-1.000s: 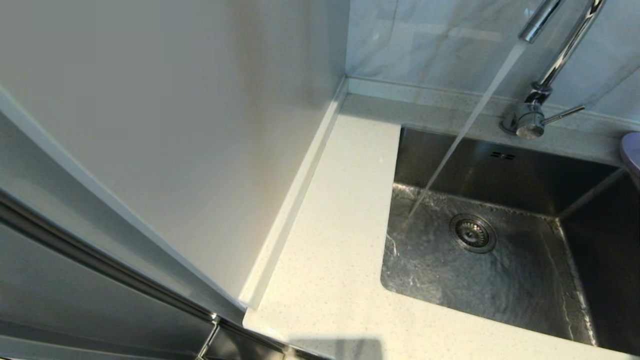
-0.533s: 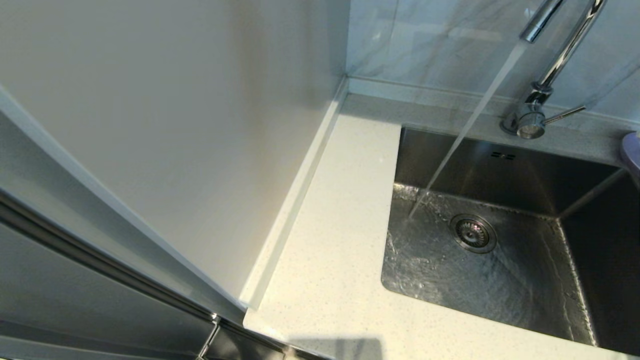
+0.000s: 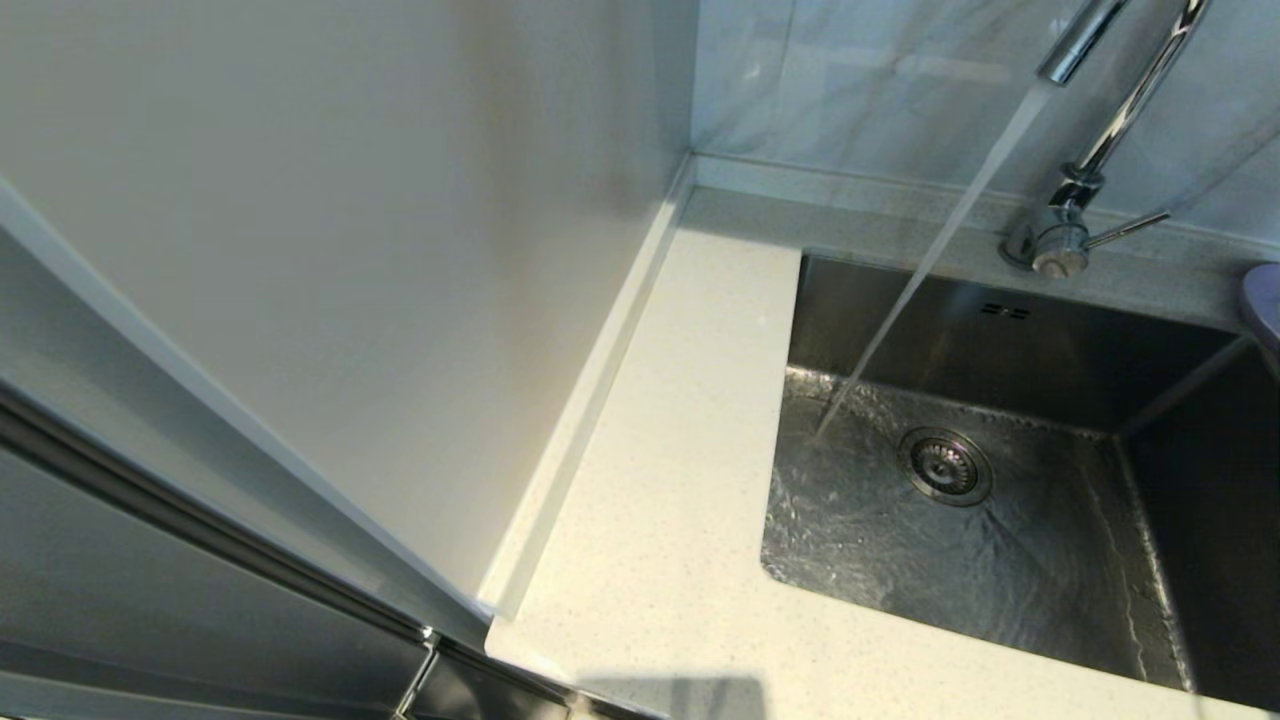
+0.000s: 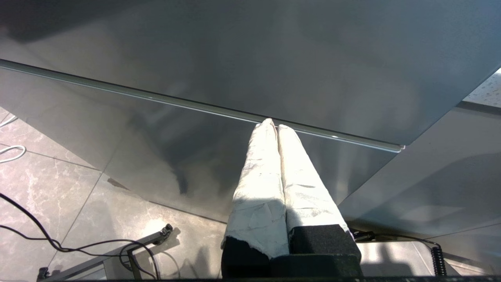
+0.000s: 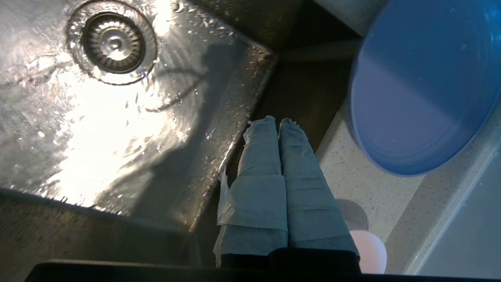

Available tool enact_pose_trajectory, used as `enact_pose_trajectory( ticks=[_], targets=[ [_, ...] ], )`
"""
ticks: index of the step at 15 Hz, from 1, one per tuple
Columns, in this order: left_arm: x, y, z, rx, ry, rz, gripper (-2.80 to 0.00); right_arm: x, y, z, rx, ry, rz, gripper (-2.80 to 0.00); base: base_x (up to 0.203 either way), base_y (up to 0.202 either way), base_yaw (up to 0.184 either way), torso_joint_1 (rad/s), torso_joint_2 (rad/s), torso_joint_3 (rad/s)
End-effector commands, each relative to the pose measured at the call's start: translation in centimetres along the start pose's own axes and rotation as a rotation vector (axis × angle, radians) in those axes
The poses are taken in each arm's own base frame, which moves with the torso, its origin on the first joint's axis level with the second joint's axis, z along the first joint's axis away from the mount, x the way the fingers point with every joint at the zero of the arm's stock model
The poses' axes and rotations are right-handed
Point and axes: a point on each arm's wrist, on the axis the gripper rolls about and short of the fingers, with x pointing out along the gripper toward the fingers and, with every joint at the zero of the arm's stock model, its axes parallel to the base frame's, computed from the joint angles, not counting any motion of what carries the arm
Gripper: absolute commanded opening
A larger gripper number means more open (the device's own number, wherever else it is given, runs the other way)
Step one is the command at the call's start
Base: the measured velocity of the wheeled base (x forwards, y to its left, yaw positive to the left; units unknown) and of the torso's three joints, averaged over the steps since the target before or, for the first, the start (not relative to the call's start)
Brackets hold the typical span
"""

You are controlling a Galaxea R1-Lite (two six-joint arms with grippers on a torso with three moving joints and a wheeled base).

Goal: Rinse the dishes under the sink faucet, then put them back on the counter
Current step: Pick up the plate

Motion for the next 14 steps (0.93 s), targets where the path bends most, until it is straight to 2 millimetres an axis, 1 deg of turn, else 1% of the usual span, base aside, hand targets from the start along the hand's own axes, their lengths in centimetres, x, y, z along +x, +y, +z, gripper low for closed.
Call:
enact_pose_trajectory(
  ticks=[1,4,6,7,11,14],
  targets=[
    [0.0,0.0,0.0,0.000,0.000,0.000,-2.80,2.7,-1.3,-0.6,0.023,0.035,-0.009,-2.80,0.000,0.000,0.000,0.000,0.00,0.000],
    [0.0,0.0,0.0,-0.001,0.000,0.000,-2.80,4.7,-2.4,-1.2,0.042,0.057,-0.018,-2.80,0.000,0.000,0.000,0.000,0.00,0.000],
    [0.0,0.0,0.0,0.000,0.000,0.000,-2.80,5.4,-2.6,-1.4,0.048,0.070,-0.018,-2.80,0.000,0.000,0.000,0.000,0.00,0.000],
    [0.0,0.0,0.0,-0.001,0.000,0.000,-2.80,5.7,-2.8,-1.5,0.050,0.068,-0.023,0.00,0.000,0.000,0.000,0.000,0.00,0.000],
    [0.0,0.0,0.0,0.000,0.000,0.000,-2.80,6.4,-3.3,-1.2,0.047,0.033,-0.047,0.00,0.000,0.000,0.000,0.000,0.00,0.000],
    [0.0,0.0,0.0,0.000,0.000,0.000,-2.80,7.1,-3.7,-1.5,0.055,0.047,-0.050,0.00,0.000,0.000,0.000,0.000,0.00,0.000]
  ],
)
